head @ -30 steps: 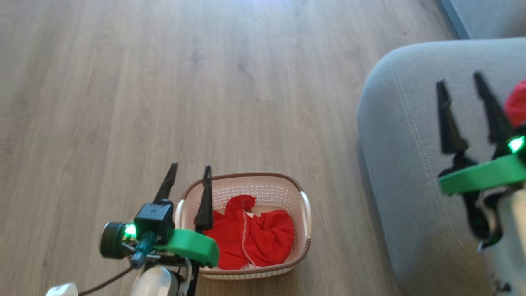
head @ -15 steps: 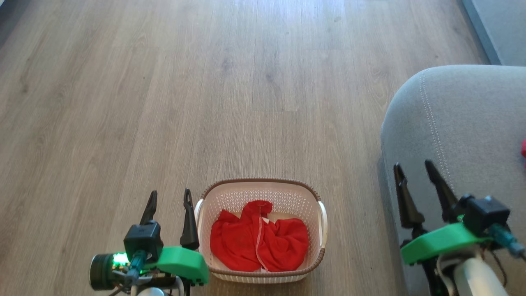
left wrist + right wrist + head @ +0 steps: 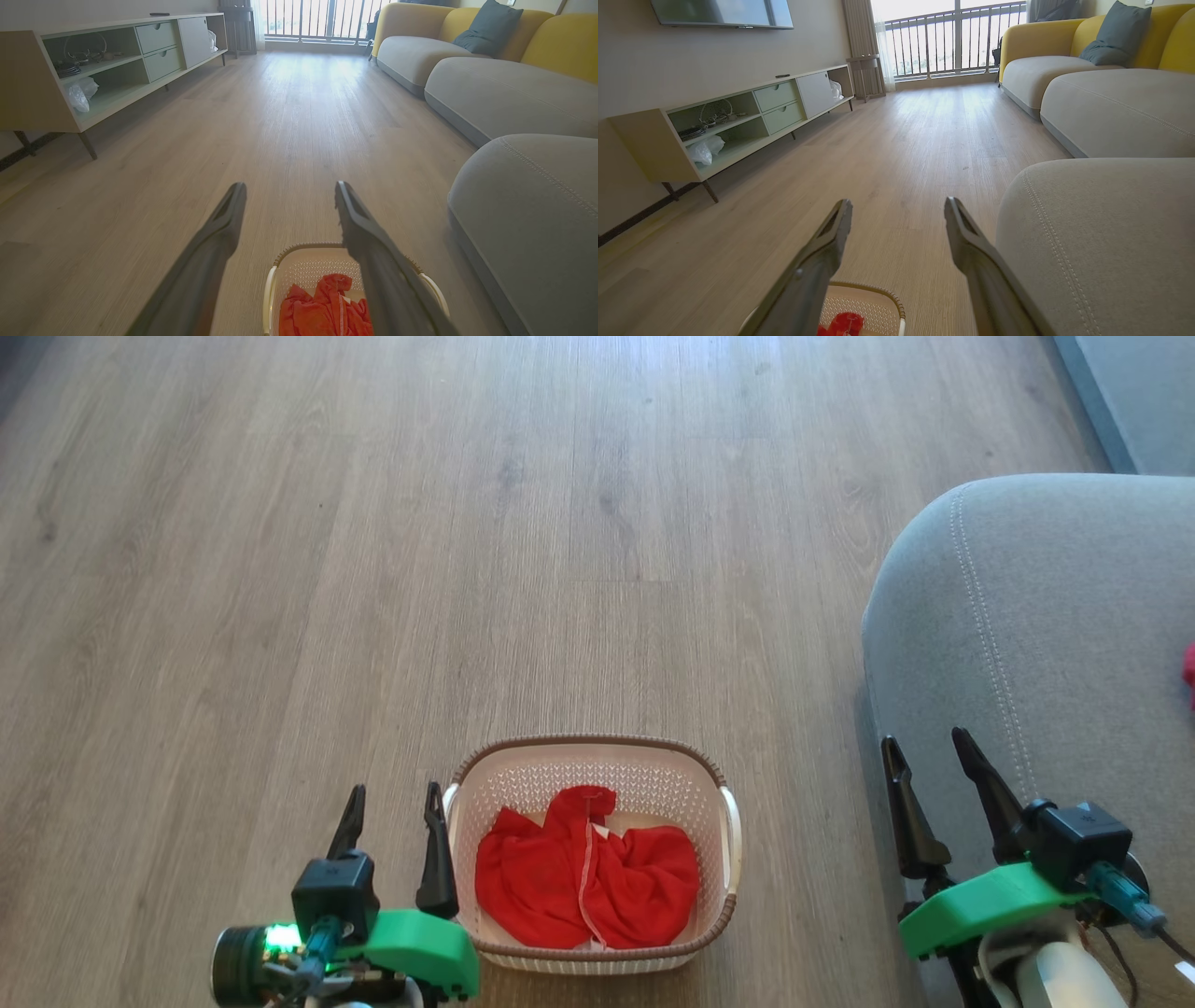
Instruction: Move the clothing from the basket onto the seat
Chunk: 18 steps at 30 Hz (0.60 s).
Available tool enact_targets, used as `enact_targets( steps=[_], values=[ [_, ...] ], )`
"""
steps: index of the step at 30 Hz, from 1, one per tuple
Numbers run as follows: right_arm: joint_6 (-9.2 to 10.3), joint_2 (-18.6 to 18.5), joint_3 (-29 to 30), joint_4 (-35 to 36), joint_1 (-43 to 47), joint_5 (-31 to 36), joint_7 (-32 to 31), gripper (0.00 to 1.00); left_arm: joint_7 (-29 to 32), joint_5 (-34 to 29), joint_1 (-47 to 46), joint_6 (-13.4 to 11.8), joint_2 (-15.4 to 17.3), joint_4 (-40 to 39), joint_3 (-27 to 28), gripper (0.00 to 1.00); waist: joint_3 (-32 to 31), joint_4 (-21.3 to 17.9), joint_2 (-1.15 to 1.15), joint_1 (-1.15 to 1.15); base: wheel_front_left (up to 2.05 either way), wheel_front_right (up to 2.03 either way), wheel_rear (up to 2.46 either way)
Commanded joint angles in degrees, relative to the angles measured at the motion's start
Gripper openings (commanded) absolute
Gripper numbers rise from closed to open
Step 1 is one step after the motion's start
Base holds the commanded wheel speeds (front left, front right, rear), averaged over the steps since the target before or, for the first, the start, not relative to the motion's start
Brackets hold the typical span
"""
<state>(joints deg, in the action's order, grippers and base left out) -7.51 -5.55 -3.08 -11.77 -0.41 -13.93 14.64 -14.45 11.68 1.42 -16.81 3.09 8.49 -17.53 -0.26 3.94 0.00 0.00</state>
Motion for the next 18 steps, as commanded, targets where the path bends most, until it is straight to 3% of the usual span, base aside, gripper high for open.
enact_targets(
  steps=[1,18],
  values=[
    [0.02,0.05,-1.08,1.47,-1.48,0.42,0.36,1.00,-0.55,-0.24,-1.86,0.06,-0.21,-1.54,1.41,1.00,-0.01,-0.01,0.00,0.00,0.00,0.00,0.00],
    [0.02,0.60,-0.41,0.75,-2.01,-1.50,0.36,1.00,-0.55,-0.04,-2.14,0.68,-0.21,-1.17,0.84,1.00,0.16,-0.38,0.00,0.00,0.00,0.00,0.00]
  ],
)
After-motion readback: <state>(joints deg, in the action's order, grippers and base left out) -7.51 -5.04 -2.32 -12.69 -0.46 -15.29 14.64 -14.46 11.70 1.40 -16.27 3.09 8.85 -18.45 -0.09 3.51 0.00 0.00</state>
